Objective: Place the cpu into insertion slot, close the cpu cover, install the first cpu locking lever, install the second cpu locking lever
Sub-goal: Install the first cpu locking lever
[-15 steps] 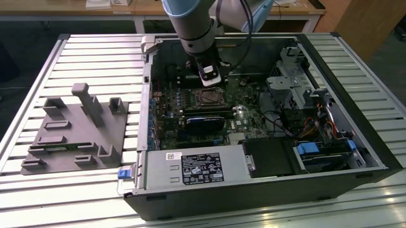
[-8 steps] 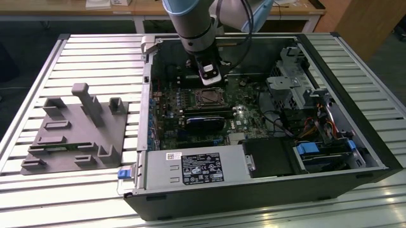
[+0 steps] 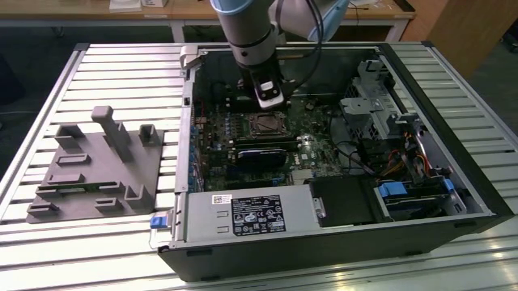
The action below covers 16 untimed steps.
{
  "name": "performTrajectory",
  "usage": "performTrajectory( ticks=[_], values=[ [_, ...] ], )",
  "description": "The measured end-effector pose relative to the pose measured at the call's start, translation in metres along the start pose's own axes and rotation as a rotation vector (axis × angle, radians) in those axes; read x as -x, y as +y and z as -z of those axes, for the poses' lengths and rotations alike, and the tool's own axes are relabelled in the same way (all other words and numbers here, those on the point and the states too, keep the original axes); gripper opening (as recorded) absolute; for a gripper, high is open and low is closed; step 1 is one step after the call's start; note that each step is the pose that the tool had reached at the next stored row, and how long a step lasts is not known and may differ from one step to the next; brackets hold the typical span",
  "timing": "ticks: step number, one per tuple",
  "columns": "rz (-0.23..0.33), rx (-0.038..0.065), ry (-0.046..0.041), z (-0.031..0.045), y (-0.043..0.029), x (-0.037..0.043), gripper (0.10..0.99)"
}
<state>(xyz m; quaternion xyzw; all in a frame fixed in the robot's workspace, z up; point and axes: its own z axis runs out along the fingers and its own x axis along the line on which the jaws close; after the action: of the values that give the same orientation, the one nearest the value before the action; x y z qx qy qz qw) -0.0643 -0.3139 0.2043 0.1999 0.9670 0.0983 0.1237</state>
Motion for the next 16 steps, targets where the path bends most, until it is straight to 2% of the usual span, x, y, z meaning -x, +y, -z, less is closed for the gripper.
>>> performTrajectory(
  ticks=[1, 2, 4, 6, 7, 8, 10, 16],
  values=[
    [0.002, -0.014, 0.0024, -0.0002, 0.0003, 0.0006, 0.106],
    [0.003, -0.027, 0.0083, -0.0005, 0.0006, 0.0013, 0.106],
    [0.003, -0.052, 0.0317, -0.0009, 0.0011, 0.0026, 0.106],
    [0.001, -0.076, 0.0595, -0.0012, 0.0015, 0.0038, 0.106],
    [0.0, -0.086, 0.0711, -0.0013, 0.0016, 0.0043, 0.106],
    [0.0, -0.094, 0.0779, -0.0014, 0.0013, 0.0046, 0.106],
    [0.0, -0.105, 0.0817, -0.0012, 0.0003, 0.0052, 0.106],
    [0.004, -0.136, 0.0711, -0.0006, -0.0034, 0.007, 0.106]
  ],
)
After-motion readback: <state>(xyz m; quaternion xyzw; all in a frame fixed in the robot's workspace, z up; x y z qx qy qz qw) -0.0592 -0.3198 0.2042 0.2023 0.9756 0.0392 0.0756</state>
